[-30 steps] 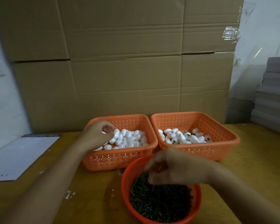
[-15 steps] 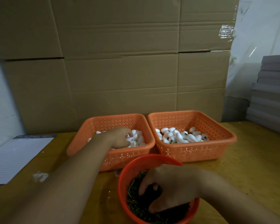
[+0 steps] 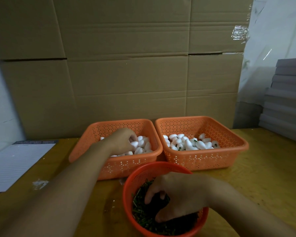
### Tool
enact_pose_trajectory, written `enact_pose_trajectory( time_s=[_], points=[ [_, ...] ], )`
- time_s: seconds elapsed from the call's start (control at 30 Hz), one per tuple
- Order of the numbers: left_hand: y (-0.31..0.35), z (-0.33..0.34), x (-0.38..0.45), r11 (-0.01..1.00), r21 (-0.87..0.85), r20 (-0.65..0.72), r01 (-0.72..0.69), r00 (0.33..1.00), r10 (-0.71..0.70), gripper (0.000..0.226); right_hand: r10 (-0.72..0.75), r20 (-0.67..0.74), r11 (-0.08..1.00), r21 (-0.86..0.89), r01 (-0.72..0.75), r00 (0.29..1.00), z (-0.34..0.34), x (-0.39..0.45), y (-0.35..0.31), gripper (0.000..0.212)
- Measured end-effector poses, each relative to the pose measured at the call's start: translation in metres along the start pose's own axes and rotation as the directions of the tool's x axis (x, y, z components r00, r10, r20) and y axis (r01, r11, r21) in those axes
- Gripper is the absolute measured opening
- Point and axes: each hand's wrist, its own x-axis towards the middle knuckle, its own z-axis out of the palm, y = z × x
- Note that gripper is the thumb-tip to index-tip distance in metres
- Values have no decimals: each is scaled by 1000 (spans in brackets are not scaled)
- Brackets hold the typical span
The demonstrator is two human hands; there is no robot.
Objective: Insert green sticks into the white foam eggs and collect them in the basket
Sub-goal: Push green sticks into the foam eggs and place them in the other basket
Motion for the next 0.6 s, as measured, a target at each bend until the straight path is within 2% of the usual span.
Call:
enact_pose_trajectory(
  time_s=[0.13,0.3,0.37,0.43,0.6],
  points=[
    [12,-9,-27,950,-277,-280,-147,958,66,16,11,15,1000,8,-11,1000,0,1,1,42],
    [28,-9,-67,767,-519,-384,-376,905,183,33,11,15,1000,20,-12,1000,0,0,3,42],
    [31,-5,-75,746,-533,-397,-399,897,196,39,8,10,1000,20,-8,1000,1,0,2,41],
    [33,-2,-78,770,-502,-392,-394,897,204,42,4,4,1000,18,-4,1000,1,1,2,41],
    [33,-3,-81,781,-490,-381,-387,901,207,37,-7,2,1000,12,7,1000,0,0,1,42]
  ],
)
